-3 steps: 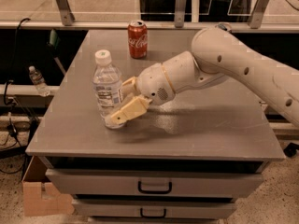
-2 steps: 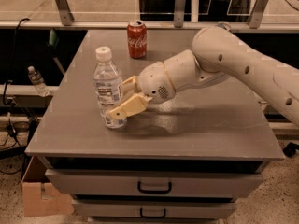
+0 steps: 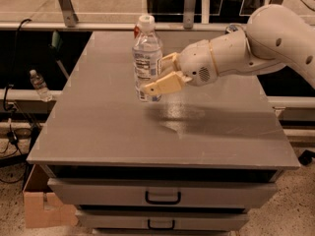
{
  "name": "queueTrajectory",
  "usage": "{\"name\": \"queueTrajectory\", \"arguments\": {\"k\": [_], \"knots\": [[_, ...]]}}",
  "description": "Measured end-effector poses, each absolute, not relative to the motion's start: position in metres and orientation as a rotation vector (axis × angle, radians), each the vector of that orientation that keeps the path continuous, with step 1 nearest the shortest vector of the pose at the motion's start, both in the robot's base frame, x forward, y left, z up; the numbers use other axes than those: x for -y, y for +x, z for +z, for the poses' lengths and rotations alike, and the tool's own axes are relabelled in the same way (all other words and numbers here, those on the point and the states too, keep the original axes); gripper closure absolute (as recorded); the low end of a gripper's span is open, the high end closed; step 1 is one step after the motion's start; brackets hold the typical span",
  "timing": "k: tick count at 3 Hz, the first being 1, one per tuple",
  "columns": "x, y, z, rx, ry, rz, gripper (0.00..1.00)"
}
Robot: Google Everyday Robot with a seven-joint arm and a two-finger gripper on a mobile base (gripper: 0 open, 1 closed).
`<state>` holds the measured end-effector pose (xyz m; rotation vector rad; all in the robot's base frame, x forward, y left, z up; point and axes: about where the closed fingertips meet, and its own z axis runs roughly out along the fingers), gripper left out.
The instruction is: Move blue plastic bottle near redbull can
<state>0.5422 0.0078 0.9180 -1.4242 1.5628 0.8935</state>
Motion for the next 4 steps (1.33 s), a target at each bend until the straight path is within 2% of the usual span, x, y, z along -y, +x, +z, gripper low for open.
{"name": "queueTrajectory", "arguments": {"k": [2,4], "knots": [[0.005,0.545,0.919,-1.585,-1.402,0.846,1.00],[0.080,0.554,0.955,-1.620,-1.283,0.637,1.00]]}}
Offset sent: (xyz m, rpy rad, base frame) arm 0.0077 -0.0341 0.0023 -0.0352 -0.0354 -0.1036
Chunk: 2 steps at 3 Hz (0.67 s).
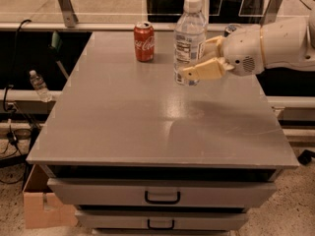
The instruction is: Move blue plastic bottle near redbull can
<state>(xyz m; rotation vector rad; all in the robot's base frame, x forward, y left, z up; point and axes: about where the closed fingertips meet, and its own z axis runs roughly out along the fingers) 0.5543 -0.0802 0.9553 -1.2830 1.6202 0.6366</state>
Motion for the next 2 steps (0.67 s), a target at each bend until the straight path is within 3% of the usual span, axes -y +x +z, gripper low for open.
{"name": "queueTrajectory", "arguments": {"k": [2], "knots": [[0.163,0.589,0.983,-1.639,-1.171,0.474,1.00]]}}
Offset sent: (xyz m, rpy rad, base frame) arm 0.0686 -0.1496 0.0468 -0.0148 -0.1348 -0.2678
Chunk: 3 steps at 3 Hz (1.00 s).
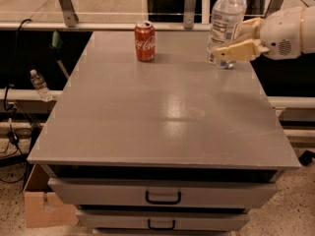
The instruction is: Move blue plastic bottle near redbull can
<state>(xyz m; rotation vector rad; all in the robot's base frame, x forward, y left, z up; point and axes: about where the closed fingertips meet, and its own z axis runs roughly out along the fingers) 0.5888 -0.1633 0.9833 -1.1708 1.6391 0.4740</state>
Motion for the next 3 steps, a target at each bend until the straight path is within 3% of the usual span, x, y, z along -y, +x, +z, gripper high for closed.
{"name": "queueTrajectory", "arguments": {"k": [3], "knots": [[0.264,0.652,0.977,-1.712,-0.943,0.373,1.00]]}}
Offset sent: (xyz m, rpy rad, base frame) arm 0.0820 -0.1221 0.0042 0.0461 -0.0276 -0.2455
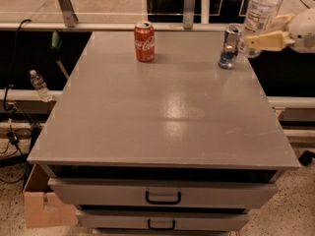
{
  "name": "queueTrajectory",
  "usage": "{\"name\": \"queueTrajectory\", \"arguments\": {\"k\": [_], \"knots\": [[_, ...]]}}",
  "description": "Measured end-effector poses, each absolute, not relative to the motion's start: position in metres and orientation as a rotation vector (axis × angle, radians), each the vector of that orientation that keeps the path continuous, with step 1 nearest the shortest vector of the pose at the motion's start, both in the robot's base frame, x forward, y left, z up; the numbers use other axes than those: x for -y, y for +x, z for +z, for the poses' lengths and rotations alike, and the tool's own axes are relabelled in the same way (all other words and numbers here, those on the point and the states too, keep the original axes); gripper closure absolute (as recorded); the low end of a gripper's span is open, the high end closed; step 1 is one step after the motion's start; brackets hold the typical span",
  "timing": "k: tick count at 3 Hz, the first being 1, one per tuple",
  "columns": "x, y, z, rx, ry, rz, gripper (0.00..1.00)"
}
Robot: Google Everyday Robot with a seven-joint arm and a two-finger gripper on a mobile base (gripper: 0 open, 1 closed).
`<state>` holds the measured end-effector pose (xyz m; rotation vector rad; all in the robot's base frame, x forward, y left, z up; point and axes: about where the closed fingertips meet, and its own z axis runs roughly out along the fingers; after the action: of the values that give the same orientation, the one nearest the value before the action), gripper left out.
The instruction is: Move blue plastic bottle near redbull can
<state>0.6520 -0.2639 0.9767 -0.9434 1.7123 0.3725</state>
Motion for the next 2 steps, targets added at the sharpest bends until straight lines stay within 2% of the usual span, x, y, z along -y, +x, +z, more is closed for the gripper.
{"name": "queueTrajectory", "arguments": {"k": [2], "knots": [[0.299,0.645,0.941,-1.753,-0.814,0.399,1.00]]}}
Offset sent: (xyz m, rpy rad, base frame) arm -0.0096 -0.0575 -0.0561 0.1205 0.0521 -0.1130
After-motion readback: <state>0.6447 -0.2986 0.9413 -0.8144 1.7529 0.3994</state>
